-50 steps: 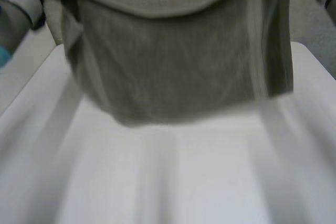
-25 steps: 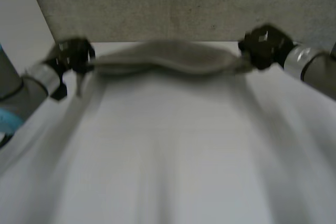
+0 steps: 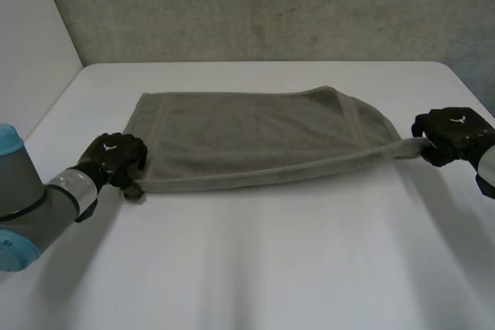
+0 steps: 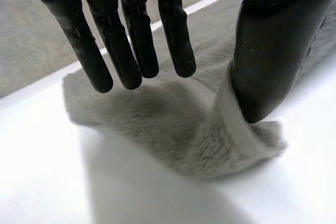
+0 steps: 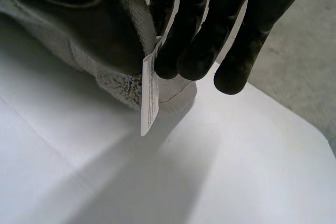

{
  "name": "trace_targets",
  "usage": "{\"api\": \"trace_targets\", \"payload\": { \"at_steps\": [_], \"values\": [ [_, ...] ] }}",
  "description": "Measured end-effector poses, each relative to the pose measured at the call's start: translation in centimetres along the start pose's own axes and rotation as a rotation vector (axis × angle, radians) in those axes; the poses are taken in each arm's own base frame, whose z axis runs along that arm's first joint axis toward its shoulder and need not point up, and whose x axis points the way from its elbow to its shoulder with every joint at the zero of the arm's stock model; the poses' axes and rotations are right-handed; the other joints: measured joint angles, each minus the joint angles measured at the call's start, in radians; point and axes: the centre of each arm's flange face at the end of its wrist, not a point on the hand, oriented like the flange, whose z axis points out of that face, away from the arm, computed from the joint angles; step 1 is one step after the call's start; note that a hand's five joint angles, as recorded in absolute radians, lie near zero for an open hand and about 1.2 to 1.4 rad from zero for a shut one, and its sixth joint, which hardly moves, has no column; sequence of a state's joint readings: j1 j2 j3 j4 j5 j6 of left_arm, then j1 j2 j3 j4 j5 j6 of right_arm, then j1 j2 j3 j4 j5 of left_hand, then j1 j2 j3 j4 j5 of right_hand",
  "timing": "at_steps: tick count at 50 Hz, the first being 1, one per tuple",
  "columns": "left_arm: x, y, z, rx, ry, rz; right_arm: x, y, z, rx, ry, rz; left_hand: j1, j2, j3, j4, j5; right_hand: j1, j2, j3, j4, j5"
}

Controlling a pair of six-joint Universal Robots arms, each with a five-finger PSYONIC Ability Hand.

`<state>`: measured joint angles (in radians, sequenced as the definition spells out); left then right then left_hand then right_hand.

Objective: Fold the towel.

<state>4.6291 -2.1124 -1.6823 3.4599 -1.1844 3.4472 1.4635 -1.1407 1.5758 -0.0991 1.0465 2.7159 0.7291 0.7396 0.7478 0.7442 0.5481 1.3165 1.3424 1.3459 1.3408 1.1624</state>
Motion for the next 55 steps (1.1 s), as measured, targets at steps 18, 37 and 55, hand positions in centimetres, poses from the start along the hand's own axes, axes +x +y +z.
{"api": "trace_targets", "payload": {
  "at_steps": [18, 37, 55],
  "values": [
    [0.6, -0.1, -1.1, 0.003, -0.076, 0.015, 0.3, 1.5, -0.1, 0.006, 0.052, 0.024, 0.089, 0.084, 0.076, 0.080, 0.095, 0.000, 0.000, 0.000, 0.000, 0.000],
    [3.0, -1.6, -3.2, 0.031, -0.024, 0.040, -2.0, 3.5, 0.4, -0.031, -0.014, -0.102, 0.536, 0.609, 0.598, 0.614, 0.551, -0.678, -0.687, -0.717, -0.718, -0.738],
    [3.0, -1.3, -3.2, 0.025, -0.018, 0.038, -3.9, 4.0, -0.3, -0.022, -0.084, -0.210, 0.536, 0.609, 0.598, 0.615, 0.551, -0.678, -0.687, -0.717, -0.719, -0.738]
  ]
}}
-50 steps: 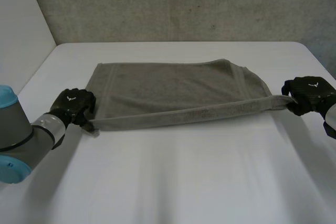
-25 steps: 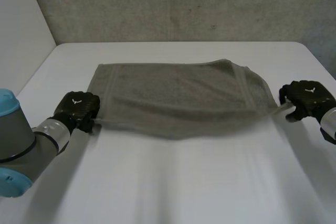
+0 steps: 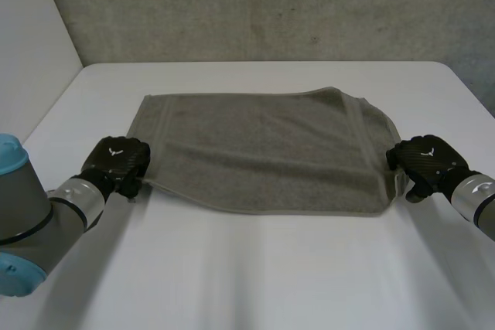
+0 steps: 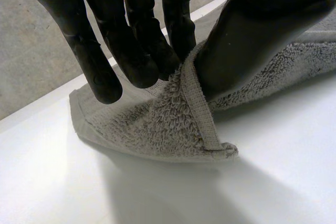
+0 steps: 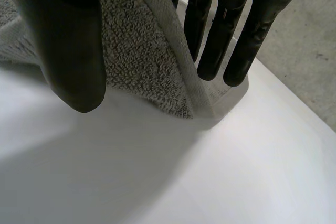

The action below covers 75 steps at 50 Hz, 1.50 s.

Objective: Fold the towel.

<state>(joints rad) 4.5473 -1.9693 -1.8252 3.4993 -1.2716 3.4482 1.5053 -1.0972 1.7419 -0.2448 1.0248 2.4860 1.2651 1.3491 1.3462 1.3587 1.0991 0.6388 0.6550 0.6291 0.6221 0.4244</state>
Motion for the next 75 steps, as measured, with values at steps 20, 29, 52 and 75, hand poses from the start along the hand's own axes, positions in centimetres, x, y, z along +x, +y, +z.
{"api": "trace_targets", "payload": {
  "at_steps": [20, 29, 52, 75],
  "values": [
    [0.0, 0.1, 0.0, -0.004, 0.000, -0.002, -1.7, -0.8, -0.6, 0.105, 0.036, -0.203, 0.000, 0.000, 0.000, 0.004, 0.000, -0.004, 0.000, 0.000, 0.000, 0.000],
    [0.0, 0.2, 0.0, -0.006, 0.001, -0.002, -3.4, 0.3, -0.7, 0.081, -0.008, -0.320, 0.000, 0.000, 0.000, 0.004, 0.000, -0.047, -0.047, -0.040, -0.032, -0.039],
    [0.0, 0.4, 0.1, -0.012, 0.002, -0.004, -4.0, 0.3, -0.7, 0.113, -0.039, -0.410, 0.000, 0.000, 0.000, 0.004, 0.000, 0.681, 0.624, 0.710, 0.717, 0.724],
    [-0.2, 1.5, 0.8, -0.035, -0.012, -0.002, 1.3, -2.0, -0.5, 0.156, 0.110, 0.010, -0.521, -0.595, -0.583, -0.600, -0.535, 0.681, 0.624, 0.713, 0.718, 0.724]
  ]
}}
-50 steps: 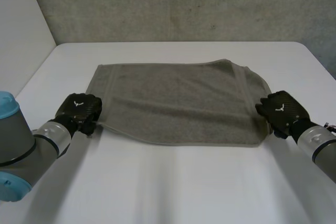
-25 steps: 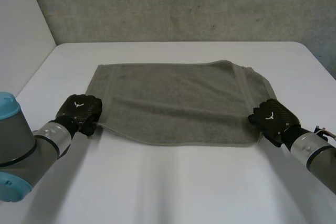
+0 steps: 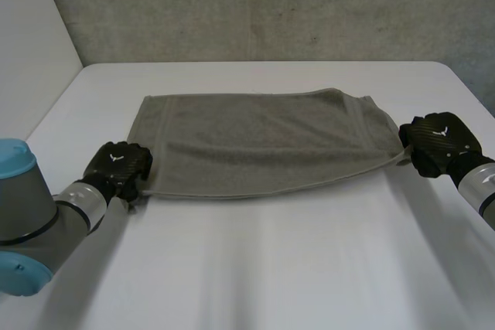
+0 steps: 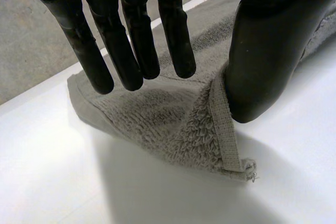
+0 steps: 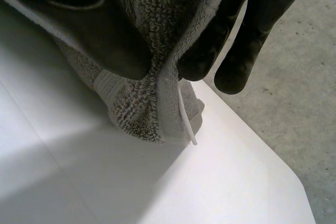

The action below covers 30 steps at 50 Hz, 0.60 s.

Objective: Fold the towel.

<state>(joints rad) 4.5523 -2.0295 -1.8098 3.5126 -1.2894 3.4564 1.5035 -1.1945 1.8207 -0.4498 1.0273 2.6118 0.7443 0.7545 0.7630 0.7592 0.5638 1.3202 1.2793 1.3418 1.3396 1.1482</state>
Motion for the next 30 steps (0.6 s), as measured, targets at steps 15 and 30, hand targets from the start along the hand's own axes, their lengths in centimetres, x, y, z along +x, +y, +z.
{"api": "trace_targets", "payload": {
  "at_steps": [15, 30],
  "values": [
    [-1.5, -0.6, 0.0, -0.006, -0.115, 0.007, 0.7, 0.1, 0.0, -0.030, 0.069, -0.007, -0.163, -0.166, -0.175, -0.167, -0.173, 0.000, 0.000, 0.001, 0.000, 0.000],
    [-2.3, -5.1, -2.1, 0.100, -0.144, 0.032, 1.4, -2.7, -1.2, -0.021, 0.096, -0.010, 0.521, 0.594, 0.584, 0.599, 0.526, 0.000, 0.010, 0.001, 0.000, 0.000]
  ]
}}
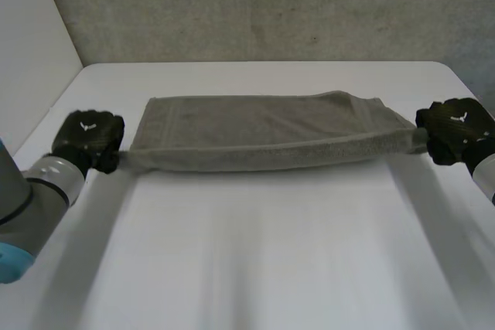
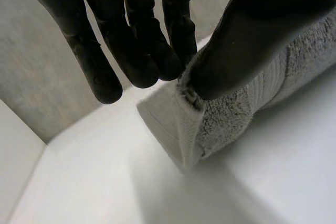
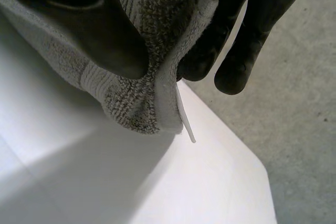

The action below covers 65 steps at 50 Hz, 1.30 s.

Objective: Fold the towel.

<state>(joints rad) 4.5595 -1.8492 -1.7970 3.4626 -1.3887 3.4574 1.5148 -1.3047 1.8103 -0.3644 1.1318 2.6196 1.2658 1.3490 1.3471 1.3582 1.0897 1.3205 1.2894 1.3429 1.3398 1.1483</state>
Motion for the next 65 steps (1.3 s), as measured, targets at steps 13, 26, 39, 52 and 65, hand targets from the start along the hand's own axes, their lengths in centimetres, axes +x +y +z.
{"api": "trace_targets", "payload": {
  "at_steps": [13, 26, 39, 52, 65],
  "values": [
    [-0.9, -5.7, -3.6, 0.104, 0.009, 0.010, 1.4, -5.3, -2.7, -0.012, -0.040, 0.023, 0.000, 0.000, 0.002, 0.004, 0.000, 0.000, 0.000, 0.003, 0.000, 0.000],
    [-2.1, -8.7, -7.9, 0.137, 0.074, -0.032, 1.8, -9.5, -7.2, -0.080, -0.246, 0.077, 0.000, 0.000, 0.003, 0.004, 0.000, 0.000, 0.000, 0.003, 0.000, 0.000],
    [-2.5, -8.3, -6.7, 0.142, 0.120, -0.135, 4.1, -10.3, -6.7, -0.014, -0.297, 0.090, 0.000, 0.000, 0.003, 0.005, 0.000, 0.000, 0.000, 0.003, 0.000, 0.000],
    [-2.5, -2.5, 3.2, -0.007, 0.177, -0.187, 2.5, -4.7, 2.5, -0.176, -0.211, 0.033, 0.000, 0.000, 0.003, 0.005, 0.000, 0.000, 0.000, 0.003, 0.000, 0.004],
    [-0.1, -0.4, 10.7, -0.018, 0.224, -0.175, 0.0, -2.1, 8.1, -0.106, -0.076, -0.004, 0.000, 0.000, 0.003, 0.005, 0.018, 0.000, 0.000, 0.003, 0.000, 0.005]
  ]
}}
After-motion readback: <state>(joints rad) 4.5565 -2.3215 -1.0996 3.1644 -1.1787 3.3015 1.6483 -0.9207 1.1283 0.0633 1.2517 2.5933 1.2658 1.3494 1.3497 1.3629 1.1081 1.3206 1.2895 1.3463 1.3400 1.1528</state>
